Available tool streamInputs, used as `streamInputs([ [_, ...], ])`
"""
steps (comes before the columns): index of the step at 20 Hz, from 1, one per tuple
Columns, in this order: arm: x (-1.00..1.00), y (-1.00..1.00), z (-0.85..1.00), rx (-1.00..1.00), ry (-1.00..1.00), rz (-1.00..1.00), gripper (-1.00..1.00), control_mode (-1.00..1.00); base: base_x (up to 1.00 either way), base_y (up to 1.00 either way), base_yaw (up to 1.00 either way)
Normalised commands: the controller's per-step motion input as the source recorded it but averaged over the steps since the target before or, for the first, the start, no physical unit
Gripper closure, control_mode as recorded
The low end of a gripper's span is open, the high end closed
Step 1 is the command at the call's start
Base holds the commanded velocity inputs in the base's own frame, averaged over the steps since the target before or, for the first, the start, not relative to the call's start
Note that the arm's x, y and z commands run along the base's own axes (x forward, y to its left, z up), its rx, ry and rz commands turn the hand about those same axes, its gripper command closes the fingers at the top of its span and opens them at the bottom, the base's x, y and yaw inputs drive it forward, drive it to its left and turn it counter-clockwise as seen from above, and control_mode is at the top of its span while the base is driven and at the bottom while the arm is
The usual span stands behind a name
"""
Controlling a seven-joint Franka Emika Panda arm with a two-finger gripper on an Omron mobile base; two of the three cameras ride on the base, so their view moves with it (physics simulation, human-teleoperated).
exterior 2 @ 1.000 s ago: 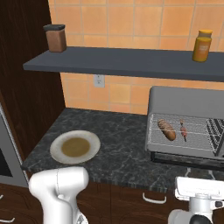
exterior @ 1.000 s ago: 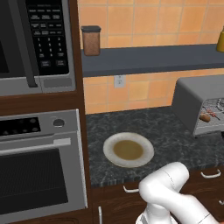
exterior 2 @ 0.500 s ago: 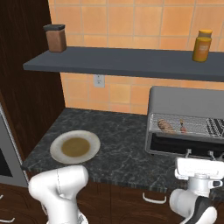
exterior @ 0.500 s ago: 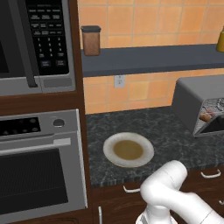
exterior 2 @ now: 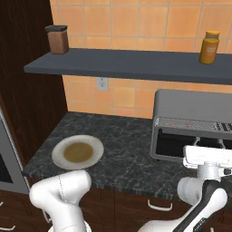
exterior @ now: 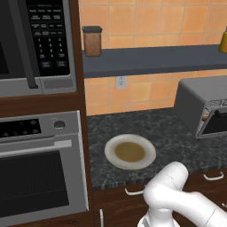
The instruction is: Pick up the kebab skewer and baguette bread, and place them inside the toaster oven. Close the toaster oven door and start by setting the timer.
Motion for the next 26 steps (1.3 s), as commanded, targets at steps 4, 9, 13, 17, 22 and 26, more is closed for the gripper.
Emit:
streamInputs([
  [4,0.28,0.0,0.33,0.0,0.08,0.0,-1.0,-1.0,0.0,0.0,0.0],
  [9,0.08,-0.01,0.14,0.0,0.24,0.0,-1.0,-1.0,0.0,0.0,0.0],
  [13,0.0,0.0,0.23,-0.04,0.28,0.0,-1.0,-1.0,0.0,0.0,0.0],
  [17,0.0,0.0,0.17,-0.07,0.24,0.0,-1.0,-1.0,0.0,0.0,0.0],
  [22,-0.33,-0.1,0.14,-0.01,0.01,0.0,-1.0,-1.0,0.0,0.0,0.0],
  [26,-0.59,0.0,-0.06,-0.1,0.19,0.0,-1.0,-1.0,0.0,0.0,0.0],
])
